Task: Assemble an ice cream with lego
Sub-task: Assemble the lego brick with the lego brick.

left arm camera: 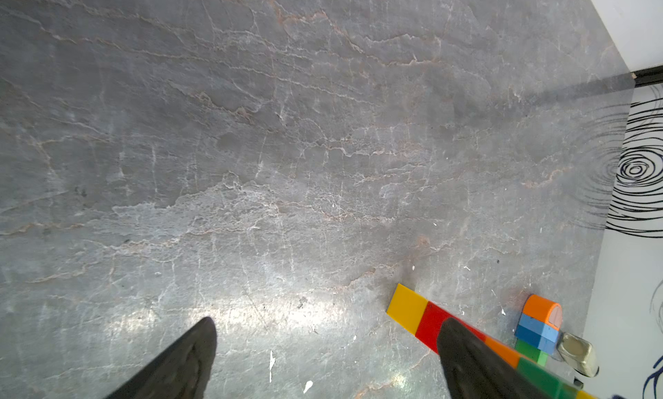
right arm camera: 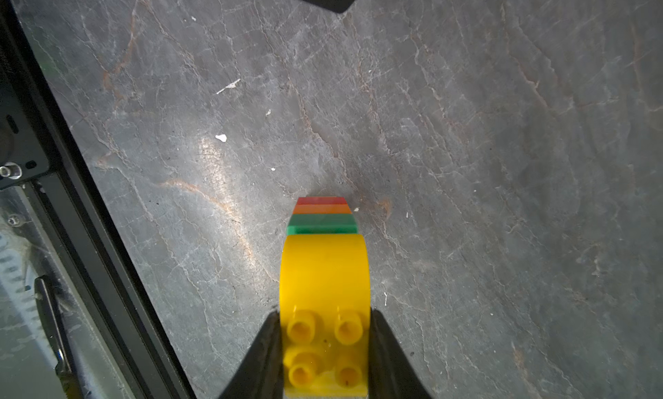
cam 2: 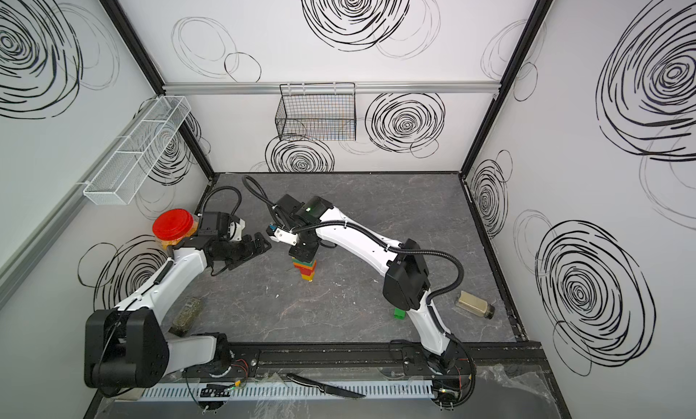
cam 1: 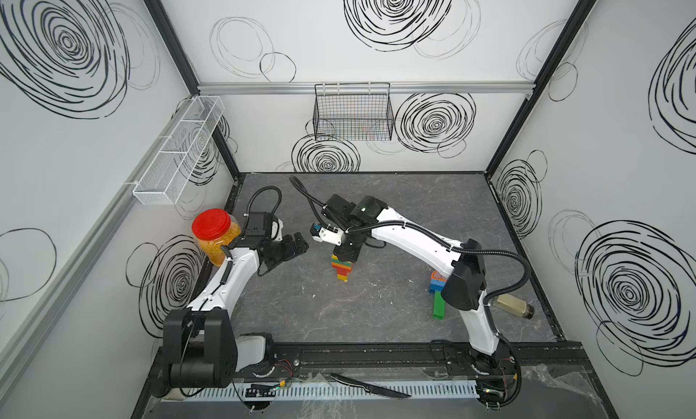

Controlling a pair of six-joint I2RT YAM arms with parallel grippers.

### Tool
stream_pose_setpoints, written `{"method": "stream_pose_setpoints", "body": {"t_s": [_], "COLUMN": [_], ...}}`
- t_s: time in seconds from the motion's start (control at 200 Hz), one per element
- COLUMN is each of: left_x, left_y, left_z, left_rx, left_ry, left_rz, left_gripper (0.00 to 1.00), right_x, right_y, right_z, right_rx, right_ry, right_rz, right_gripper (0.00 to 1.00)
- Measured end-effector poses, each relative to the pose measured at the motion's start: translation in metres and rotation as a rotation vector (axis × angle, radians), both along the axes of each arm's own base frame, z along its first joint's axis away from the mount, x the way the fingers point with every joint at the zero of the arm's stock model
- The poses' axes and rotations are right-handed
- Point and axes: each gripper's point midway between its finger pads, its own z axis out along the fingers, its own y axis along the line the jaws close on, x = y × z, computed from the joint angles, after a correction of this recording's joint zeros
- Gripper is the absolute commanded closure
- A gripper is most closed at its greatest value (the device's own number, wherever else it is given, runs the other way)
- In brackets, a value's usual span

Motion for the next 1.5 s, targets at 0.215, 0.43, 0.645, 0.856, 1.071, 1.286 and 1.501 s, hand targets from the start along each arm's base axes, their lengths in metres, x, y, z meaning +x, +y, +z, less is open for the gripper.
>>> {"method": "stream_pose_setpoints", "body": {"t_s": [0.215,0.43,0.645,0.856,1.071,1.286,1.501], "left_x": [-0.0001,-0.0001,-0.0001,-0.0001,-0.0001,-0.0001,-0.0001], "left_y": [0.0,0.0,0.0001,0.0001,0.0001,0.0001,0.0001], "left_z": [0.0,0.0,-0.0001,-0.0001,-0.0001,0.0,0.0], "left_rx": [0.0,0.0,0.0,0.0,0.0,0.0,0.0], "left_ry": [0.0,0.0,0.0,0.0,0.0,0.0,0.0], "left_rz": [0.0,0.0,0.0,0.0,0.0,0.0,0.0], "left_gripper": [0.01,0.01,0.01,0.01,0.01,0.01,0.01], "right_x": [-0.0002,-0.0021,-0.0029,-0.0025,-0.0025,-0.0029,-0.0017], "right_y": [0.001,0.0028,0.0041,0.0039,0.0039,0.0032,0.0038], "right_z": [0.0018,0.0022,0.0024,0.0024,0.0024,-0.0021,-0.0032], "right_rx": [0.004,0.011,0.017,0.017,0.018,0.013,0.019], "right_ry": [-0.003,0.006,0.011,0.013,0.014,0.02,0.012], "right_rz": [-0.002,-0.01,-0.025,-0.037,-0.042,-0.049,-0.051], "right_gripper": [1.0,1.0,1.0,1.0,1.0,1.0,1.0]}}
